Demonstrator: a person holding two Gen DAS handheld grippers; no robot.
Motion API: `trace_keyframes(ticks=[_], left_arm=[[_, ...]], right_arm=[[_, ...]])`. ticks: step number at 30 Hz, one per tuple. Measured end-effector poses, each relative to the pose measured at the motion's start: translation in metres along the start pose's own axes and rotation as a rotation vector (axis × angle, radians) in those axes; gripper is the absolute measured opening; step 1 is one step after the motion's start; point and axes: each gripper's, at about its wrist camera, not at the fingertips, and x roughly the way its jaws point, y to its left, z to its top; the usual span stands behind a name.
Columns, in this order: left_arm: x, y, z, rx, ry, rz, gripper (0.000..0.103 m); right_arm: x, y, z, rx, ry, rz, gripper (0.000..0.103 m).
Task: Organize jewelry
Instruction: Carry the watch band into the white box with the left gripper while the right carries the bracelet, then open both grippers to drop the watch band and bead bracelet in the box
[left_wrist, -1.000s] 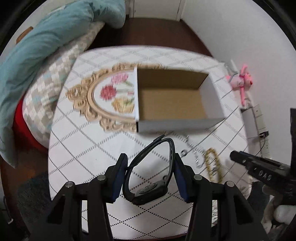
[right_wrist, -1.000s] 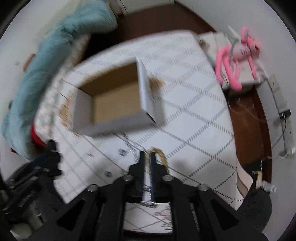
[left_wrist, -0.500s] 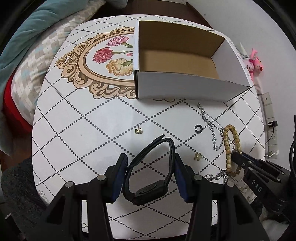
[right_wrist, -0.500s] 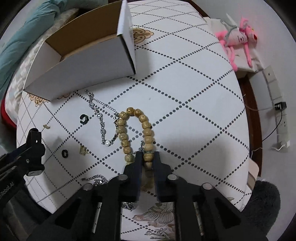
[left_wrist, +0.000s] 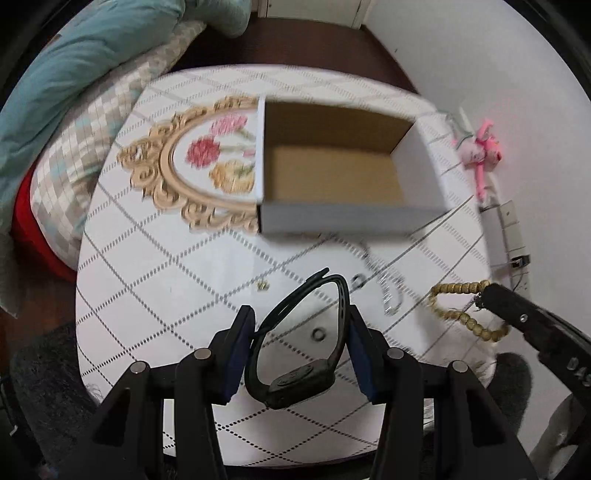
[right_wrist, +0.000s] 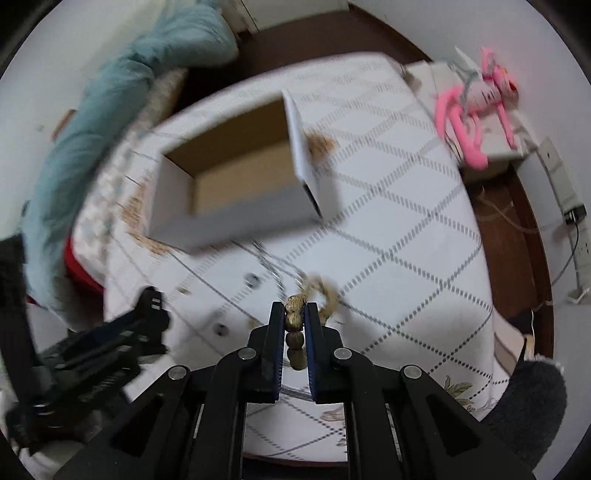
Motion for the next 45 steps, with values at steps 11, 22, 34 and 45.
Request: trace_keyframes(ticks=[11,22,34,45], left_arm=[[-0.019,-0.01,0.083,0.004,-0.069,-0.065,0.049],[0.018,0.006,0.145,-0.049,0.005,-0.08,0.082],[0.019,0.023,0.119,-0.058,-0.103,0.112,0.101],[-0.001,0.022,0.092,-0.045,-0.184,0.183,0.103]], right_arm=[[-0.039,0.044,0.094,-0.073,-0.121,0.109,0.011],[0.042,0.033,0.153,0.002,0.032,0.153,0.012],[0.055,0.024,0.133,-0.115,-0.005,-0.19,0.084],[0.043,0.03,0.108,-0.173,-0.081,-0.305,0.102]])
